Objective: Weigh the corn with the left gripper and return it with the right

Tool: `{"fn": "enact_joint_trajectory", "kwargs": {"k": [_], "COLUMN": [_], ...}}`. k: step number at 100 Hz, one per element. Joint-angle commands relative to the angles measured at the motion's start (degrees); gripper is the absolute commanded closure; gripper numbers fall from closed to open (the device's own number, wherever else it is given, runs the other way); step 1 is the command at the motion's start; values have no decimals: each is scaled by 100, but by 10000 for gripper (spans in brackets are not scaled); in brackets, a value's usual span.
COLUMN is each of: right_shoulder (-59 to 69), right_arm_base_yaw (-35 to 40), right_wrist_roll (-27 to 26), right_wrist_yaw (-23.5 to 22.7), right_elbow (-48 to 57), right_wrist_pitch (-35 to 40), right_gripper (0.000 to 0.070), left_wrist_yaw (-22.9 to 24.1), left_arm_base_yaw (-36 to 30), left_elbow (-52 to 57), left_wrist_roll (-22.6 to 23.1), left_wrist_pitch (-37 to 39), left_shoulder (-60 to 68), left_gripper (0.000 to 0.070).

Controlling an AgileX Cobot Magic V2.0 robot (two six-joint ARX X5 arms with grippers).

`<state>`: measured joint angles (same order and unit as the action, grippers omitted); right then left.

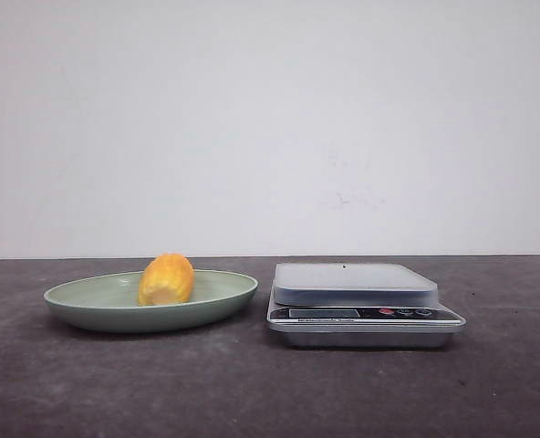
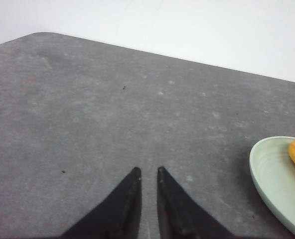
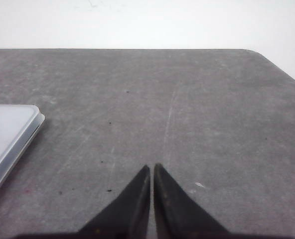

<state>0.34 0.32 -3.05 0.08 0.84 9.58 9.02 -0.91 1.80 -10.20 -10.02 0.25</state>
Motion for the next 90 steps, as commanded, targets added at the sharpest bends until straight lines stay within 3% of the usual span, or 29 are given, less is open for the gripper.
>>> {"fn": "enact_joint_trajectory", "kwargs": {"k": [1, 90], "right_shoulder": [-11, -11], "right_arm_base_yaw": [9, -9], "right_wrist_roll": [-61, 4], "right_wrist_yaw": [-2, 144], "right_elbow": [-24, -24], "right_wrist_pitch": [-59, -66], "right_gripper": [694, 694], "left_wrist_yaw": [-7, 7], "left_arm_base_yaw": [9, 9], "left_elbow": [-101, -101], "left_wrist_roll": [39, 33], "left_wrist_pitch": [-26, -22], "left_shoulder": [-7, -7], "left_gripper": [681, 681]}}
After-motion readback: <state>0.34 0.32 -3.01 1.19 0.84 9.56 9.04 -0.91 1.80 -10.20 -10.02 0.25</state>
